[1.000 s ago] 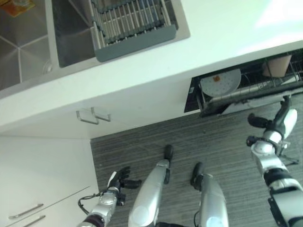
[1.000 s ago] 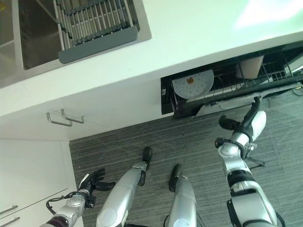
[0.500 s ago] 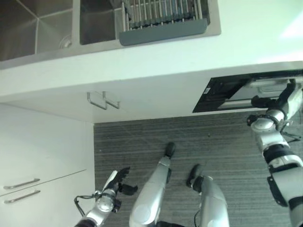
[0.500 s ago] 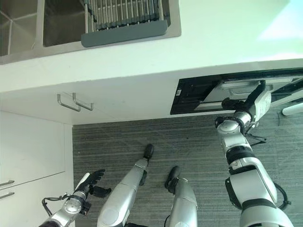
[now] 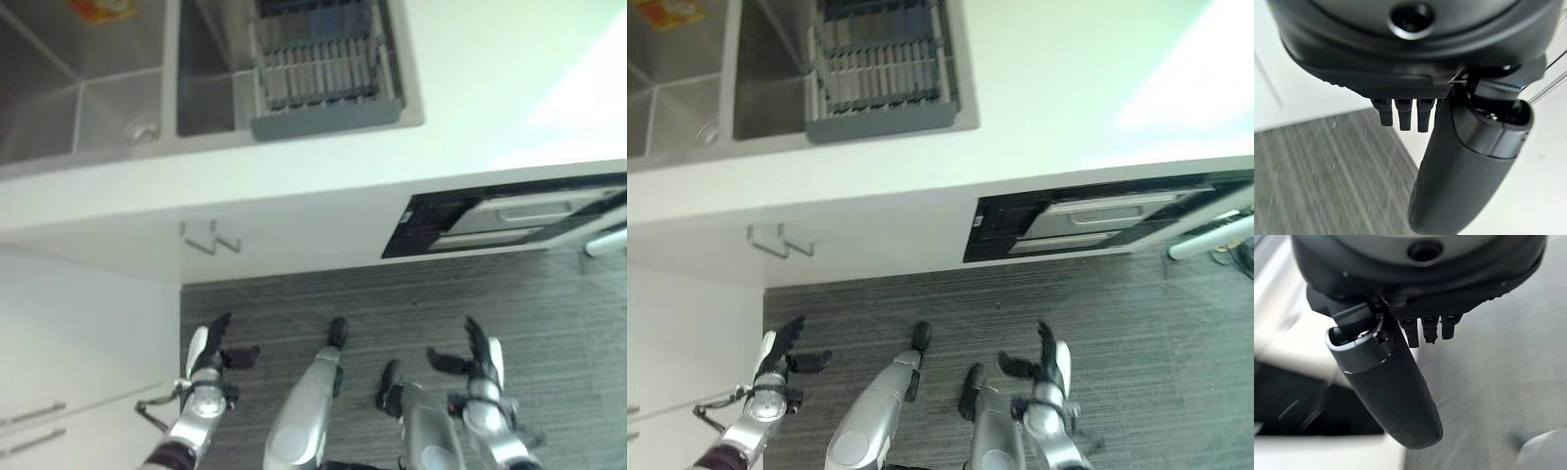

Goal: Place the dishes in the dishwasher.

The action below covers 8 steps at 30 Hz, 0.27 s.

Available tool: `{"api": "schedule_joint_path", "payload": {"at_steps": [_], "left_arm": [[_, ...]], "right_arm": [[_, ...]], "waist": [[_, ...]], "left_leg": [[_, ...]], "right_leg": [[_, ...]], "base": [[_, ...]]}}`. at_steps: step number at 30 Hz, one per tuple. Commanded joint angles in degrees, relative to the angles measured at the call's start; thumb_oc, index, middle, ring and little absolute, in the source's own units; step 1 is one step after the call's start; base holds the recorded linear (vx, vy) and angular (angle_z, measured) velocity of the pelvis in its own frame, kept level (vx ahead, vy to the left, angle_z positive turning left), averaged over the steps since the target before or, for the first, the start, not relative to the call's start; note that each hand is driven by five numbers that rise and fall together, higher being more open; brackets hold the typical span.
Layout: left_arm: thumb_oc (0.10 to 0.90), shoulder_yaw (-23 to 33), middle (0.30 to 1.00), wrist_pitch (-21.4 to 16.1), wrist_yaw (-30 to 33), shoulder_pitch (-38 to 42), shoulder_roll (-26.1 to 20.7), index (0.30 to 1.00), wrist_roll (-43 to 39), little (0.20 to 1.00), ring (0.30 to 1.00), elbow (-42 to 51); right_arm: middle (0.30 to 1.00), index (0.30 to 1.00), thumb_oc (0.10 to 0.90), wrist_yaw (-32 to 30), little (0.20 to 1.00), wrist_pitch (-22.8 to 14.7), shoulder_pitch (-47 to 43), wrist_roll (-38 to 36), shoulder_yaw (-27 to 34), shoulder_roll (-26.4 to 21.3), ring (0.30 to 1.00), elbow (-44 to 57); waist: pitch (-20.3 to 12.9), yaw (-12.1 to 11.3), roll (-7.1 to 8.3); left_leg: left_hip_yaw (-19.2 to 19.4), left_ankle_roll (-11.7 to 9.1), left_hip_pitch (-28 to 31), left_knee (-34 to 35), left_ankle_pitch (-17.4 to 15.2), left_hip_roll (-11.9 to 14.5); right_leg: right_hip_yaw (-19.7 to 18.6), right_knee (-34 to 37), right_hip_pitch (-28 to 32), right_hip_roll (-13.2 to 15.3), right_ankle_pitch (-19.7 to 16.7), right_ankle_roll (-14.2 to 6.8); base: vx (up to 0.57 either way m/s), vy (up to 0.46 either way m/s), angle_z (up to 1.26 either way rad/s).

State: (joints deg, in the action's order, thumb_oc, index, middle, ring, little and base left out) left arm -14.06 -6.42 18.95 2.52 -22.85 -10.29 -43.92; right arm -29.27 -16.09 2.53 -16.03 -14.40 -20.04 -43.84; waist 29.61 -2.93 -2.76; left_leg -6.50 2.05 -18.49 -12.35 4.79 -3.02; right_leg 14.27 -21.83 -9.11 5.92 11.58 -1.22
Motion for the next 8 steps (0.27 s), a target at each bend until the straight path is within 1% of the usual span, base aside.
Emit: {"api": "schedule_joint_path", "payload": {"at_steps": [1,2,3,5,7,8], "left_arm": [[0.800,-0.47,0.900,-1.28,-6.04,-0.92,1.01,0.900,-5.10,0.900,0.900,-0.64],[0.800,-0.20,0.900,-0.94,-7.03,-0.96,1.52,0.900,-6.07,0.900,0.900,-0.87],[0.800,0.23,0.900,-0.27,-9.57,-0.85,2.22,0.900,-7.62,0.900,0.900,-1.72],[0.800,0.35,0.900,1.48,-15.64,-0.28,3.70,0.900,-10.64,0.900,0.900,-3.93],[0.800,0.00,0.900,4.34,-19.67,-0.11,5.14,0.900,-13.99,0.900,0.900,-5.92],[0.800,-0.46,0.900,5.85,-22.43,0.07,6.22,0.900,-16.05,0.900,0.900,-8.68]], "right_arm": [[0.900,0.900,0.800,2.81,0.900,-7.72,-5.39,2.54,-0.51,-4.13,0.900,1.60],[0.900,0.900,0.800,3.28,0.900,-7.65,-5.08,2.13,-0.50,-4.16,0.900,1.64],[0.900,0.900,0.800,4.05,0.900,-7.19,-4.63,1.77,-0.62,-3.88,0.900,1.63],[0.900,0.900,0.800,5.62,0.900,-6.45,-4.26,1.65,-0.82,-3.22,0.900,0.52],[0.900,0.900,0.800,6.98,0.900,-5.71,-4.32,2.02,-1.09,-2.53,0.900,-1.20],[0.900,0.900,0.800,8.27,0.900,-4.79,-4.52,2.40,-1.36,-1.69,0.900,-3.29]], "waist": [[-7.30,-0.75,-0.52],[-7.99,-0.46,-0.54],[-9.04,0.08,-0.35],[-11.32,0.95,0.10],[-13.02,1.50,0.20],[-14.46,2.02,0.24]], "left_leg": [[2.26,0.25,2.74,-4.84,-9.72,3.67],[2.36,0.14,2.69,-4.84,-9.77,3.86],[2.83,0.01,3.39,-4.84,-10.18,4.06],[3.77,-0.32,4.28,-4.84,-10.82,4.15],[4.36,-0.49,5.04,-4.84,-11.18,4.12],[4.97,-0.53,5.82,-4.84,-11.55,4.12]], "right_leg": [[-3.95,2.17,0.34,-0.91,-3.32,-0.61],[-3.98,3.18,0.70,-1.17,-3.81,-0.66],[-4.18,4.54,1.75,-1.33,-4.25,-0.90],[-4.77,4.64,2.18,-1.14,-3.99,-1.33],[-5.17,4.64,2.50,-0.93,-3.88,-1.61],[-5.43,4.64,2.77,-0.68,-3.92,-1.84]], "base": [[0.05,-0.053,-0.38],[0.03,-0.047,-0.40],[0.02,-0.059,-0.39],[0.01,-0.062,-0.25],[0.01,-0.036,-0.25],[0.02,-0.031,-0.27]]}}
